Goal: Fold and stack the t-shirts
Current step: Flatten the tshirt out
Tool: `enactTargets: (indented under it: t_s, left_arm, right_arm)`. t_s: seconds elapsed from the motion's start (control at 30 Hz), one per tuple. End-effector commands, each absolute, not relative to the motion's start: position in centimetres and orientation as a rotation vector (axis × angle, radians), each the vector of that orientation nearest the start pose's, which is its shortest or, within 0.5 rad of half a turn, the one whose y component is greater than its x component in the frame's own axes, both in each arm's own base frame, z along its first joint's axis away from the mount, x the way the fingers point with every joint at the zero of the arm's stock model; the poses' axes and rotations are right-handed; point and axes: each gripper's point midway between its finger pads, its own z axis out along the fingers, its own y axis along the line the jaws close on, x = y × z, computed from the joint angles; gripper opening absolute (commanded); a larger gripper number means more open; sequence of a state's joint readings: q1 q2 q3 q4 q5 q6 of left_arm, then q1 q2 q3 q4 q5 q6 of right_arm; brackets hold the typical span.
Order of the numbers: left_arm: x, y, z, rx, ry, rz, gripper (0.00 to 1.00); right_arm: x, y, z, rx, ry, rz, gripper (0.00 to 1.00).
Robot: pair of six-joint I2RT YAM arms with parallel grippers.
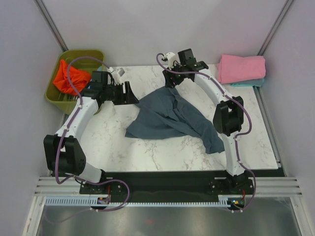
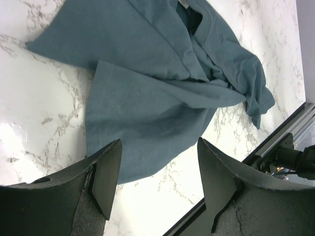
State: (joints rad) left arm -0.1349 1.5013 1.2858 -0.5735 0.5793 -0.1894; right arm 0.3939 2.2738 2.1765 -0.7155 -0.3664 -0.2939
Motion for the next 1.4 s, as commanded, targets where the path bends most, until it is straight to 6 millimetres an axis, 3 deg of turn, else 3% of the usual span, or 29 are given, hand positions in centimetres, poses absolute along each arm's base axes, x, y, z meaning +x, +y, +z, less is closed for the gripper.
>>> enactTargets:
  t_s: [0.0, 0.1, 0.23, 0.47, 0.53, 0.6, 0.63, 0.67, 0.73, 0.87, 0.9, 0.97, 1.03, 1.1, 1.37]
  left_arm:
    - [34.9, -15.2, 21.2, 0.260, 2.292, -0.852, 0.70]
    - [34.8, -15.2, 21.7, 0.263, 2.279, -0.849, 0.70]
    - [35.6, -15.0, 23.9, 0.272, 2.221, -0.835, 0.70]
    - [35.2, -14.4, 22.1, 0.240, 2.265, -0.835, 0.70]
    - [35.1, -14.3, 22.0, 0.237, 2.268, -0.834, 0.70]
    - [34.5, -14.2, 21.7, 0.234, 2.274, -0.835, 0.70]
    - [34.3, -14.1, 21.7, 0.233, 2.271, -0.833, 0.70]
    - [35.1, -11.0, 20.1, 0.185, 2.316, -0.590, 0.70]
    - [34.0, -10.6, 19.8, 0.161, 2.331, -0.587, 0.70]
    - [31.8, -7.1, 18.3, -0.070, 2.400, -0.519, 0.66]
    - [30.7, -6.8, 17.1, -0.112, 2.436, -0.514, 0.66]
    - [29.4, -4.3, 16.6, -0.237, 2.437, -0.461, 0.66]
    - [27.8, -3.9, 15.1, -0.260, 2.468, -0.447, 0.66]
    - [27.2, -3.6, 15.4, -0.261, 2.451, -0.434, 0.67]
    - [28.4, -2.4, 17.0, -0.280, 2.398, -0.421, 0.67]
  right_arm:
    - [49.7, 31.5, 19.6, -1.003, 2.019, 0.695, 0.61]
    - [47.3, 32.3, 17.8, -1.080, 2.050, 0.742, 0.61]
    - [44.9, 33.7, 15.4, -1.177, 2.085, 0.787, 0.64]
    - [43.5, 38.5, 11.7, -1.263, 2.100, 0.773, 0.64]
    - [43.6, 39.3, 10.2, -1.285, 2.098, 0.760, 0.64]
    - [44.2, 40.5, 10.4, -1.260, 2.077, 0.783, 0.64]
    - [44.3, 40.9, 9.2, -1.256, 2.091, 0.803, 0.64]
    - [44.3, 41.9, 9.7, -1.247, 2.070, 0.838, 0.64]
    - [44.5, 42.9, 8.7, -1.243, 2.058, 0.864, 0.64]
    - [44.0, 45.6, 8.9, -1.238, 2.009, 0.932, 0.64]
    - [44.0, 46.1, 8.8, -1.239, 1.992, 0.938, 0.64]
    - [43.9, 46.9, 8.8, -1.238, 1.978, 0.945, 0.64]
    - [44.3, 47.5, 8.5, -1.208, 1.974, 0.951, 0.64]
    - [44.8, 47.9, 7.5, -1.190, 1.980, 0.939, 0.63]
    - [46.2, 48.3, 5.8, -1.172, 1.971, 0.813, 0.63]
